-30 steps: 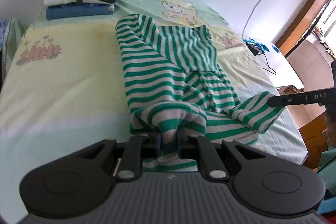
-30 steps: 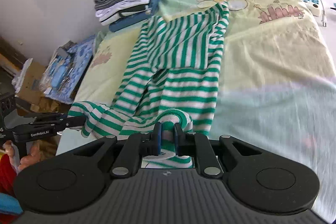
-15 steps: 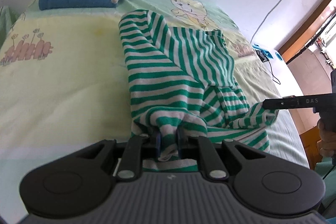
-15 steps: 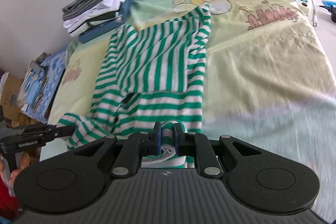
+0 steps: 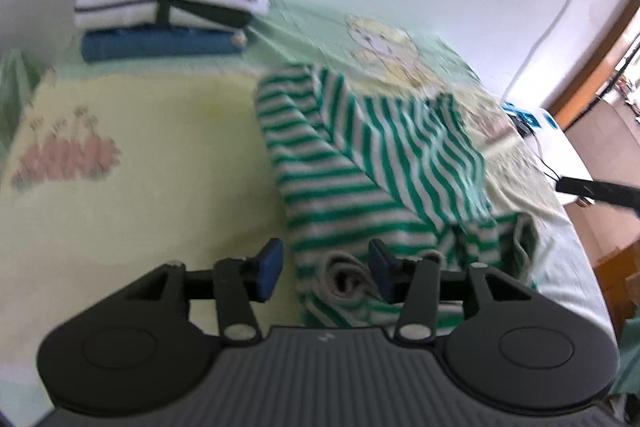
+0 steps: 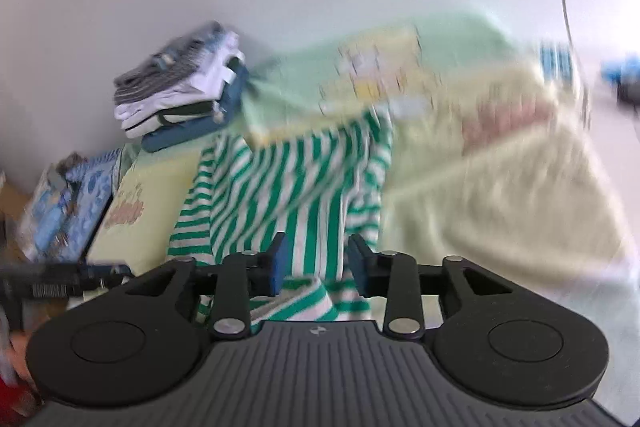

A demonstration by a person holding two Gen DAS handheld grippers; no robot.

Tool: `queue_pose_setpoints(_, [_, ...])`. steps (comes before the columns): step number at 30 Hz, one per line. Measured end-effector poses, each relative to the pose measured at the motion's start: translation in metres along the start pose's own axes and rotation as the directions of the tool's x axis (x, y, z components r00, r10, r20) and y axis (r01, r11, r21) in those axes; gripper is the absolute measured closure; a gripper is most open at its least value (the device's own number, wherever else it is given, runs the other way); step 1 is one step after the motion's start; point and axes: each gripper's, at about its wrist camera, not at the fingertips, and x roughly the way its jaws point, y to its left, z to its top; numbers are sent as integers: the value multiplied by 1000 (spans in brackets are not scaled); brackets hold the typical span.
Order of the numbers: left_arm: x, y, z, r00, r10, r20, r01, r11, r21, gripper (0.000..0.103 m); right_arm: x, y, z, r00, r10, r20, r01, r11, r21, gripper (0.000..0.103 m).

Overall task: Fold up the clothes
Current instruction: 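Fold the held hem with both grippers over the shirt toward the collar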

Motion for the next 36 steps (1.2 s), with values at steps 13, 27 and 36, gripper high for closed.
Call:
queue_pose_setpoints(13, [-53,-3,-22,996,-11,89,-2,989,145,27,7,44,-49,997,-64,-31,47,915,-400,38])
queue_pose_setpoints(27, [26,-36,-25,999,33,33,-40,971,237,52,43,7,-29,997,8,-78,-24,977,-210,94])
queue_pose_setpoints(36, [59,-20,-21,994,104,-16,-99,978,182,76,75,-22,-33,992,-90,-83,90,996,-10,97])
